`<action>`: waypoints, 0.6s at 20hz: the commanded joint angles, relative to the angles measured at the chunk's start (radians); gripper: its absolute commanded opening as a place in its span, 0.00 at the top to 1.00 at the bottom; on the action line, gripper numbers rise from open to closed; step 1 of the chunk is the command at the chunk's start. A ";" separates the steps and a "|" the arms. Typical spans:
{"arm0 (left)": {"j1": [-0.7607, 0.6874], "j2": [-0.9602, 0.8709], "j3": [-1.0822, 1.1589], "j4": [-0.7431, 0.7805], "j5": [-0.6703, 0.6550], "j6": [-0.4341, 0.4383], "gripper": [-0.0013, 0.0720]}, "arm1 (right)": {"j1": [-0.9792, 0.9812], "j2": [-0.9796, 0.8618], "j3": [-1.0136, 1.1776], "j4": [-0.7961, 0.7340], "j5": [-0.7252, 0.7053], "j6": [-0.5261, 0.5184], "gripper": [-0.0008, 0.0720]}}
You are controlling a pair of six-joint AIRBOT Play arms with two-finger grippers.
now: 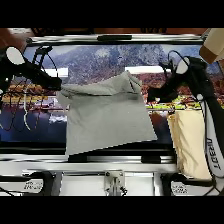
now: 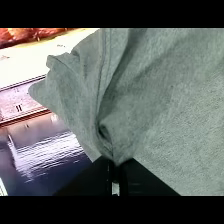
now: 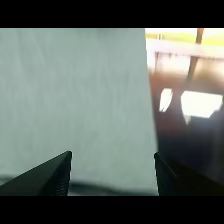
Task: Fold the shirts.
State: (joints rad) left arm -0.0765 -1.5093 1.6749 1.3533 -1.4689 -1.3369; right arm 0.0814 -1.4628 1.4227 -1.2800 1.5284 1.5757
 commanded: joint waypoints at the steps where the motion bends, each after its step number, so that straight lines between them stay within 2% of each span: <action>1: 0.018 0.018 -0.011 -0.030 -0.051 -0.038 0.92 | -0.035 0.204 -0.346 0.160 -0.053 0.067 0.14; 3: 0.013 0.018 -0.030 -0.138 -0.038 -0.027 0.92 | 0.035 0.325 -0.580 0.205 -0.234 0.178 0.14; 6: -0.002 0.016 -0.040 -0.165 -0.011 -0.017 0.92 | 0.187 0.409 -0.816 0.270 -0.445 0.288 0.14; 12: 0.001 0.016 -0.040 -0.165 -0.008 -0.017 0.92 | 0.358 0.315 -0.900 0.332 -0.677 0.343 0.14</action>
State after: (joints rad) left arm -0.0750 -1.4937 1.6360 1.1992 -1.4792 -1.3544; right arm 0.3729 -1.1175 0.5747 -1.0023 0.9985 1.8748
